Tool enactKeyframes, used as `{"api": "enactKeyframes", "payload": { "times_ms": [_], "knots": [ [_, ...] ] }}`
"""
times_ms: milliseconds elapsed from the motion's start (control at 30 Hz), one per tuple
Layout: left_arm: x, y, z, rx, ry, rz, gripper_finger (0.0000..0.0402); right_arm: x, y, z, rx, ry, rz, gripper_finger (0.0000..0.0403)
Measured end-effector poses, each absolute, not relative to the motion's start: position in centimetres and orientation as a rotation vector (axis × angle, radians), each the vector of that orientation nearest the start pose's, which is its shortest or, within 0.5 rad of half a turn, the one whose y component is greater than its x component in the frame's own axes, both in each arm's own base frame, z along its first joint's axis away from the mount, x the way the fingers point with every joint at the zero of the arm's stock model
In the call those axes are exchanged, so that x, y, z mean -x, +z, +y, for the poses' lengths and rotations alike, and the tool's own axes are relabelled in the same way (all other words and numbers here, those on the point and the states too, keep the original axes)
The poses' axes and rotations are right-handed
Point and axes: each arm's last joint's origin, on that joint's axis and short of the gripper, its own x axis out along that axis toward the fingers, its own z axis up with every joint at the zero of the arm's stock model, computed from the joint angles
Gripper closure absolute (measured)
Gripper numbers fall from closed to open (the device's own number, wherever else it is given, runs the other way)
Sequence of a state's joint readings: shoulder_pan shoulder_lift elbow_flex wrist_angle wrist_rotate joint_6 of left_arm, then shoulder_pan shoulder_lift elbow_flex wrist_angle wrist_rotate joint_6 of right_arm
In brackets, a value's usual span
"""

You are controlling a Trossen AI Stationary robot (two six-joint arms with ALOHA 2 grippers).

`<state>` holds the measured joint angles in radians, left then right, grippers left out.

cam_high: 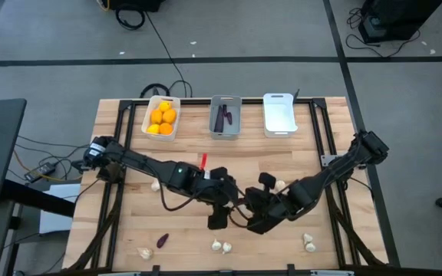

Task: Sort produce into baskets
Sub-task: Put the eggplant into the gray bin

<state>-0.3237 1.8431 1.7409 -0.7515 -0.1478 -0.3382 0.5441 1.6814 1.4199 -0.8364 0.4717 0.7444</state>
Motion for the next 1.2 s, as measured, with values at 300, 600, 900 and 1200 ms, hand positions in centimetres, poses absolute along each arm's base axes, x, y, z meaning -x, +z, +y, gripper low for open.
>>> {"api": "enactKeyframes", "payload": {
  "times_ms": [300,600,900,1200],
  "knots": [
    [-38.6,32.0,-12.1,0.118,-0.007,0.842,0.0188,-30.4,28.2,16.2,-0.119,-0.271,0.911,0.0379],
    [-38.8,32.1,-11.7,0.109,-0.037,0.829,0.0189,-31.0,28.2,15.5,-0.14,-0.295,0.895,0.0379],
    [-39.2,32.1,-10.6,0.135,-0.069,0.842,0.0269,-31.2,28.5,15.3,-0.147,-0.288,0.871,0.0379],
    [-39.3,32.3,-9.6,0.134,-0.083,0.843,0.03,-30.8,29.9,14.1,-0.183,-0.335,0.817,0.0379]
  ]
}}
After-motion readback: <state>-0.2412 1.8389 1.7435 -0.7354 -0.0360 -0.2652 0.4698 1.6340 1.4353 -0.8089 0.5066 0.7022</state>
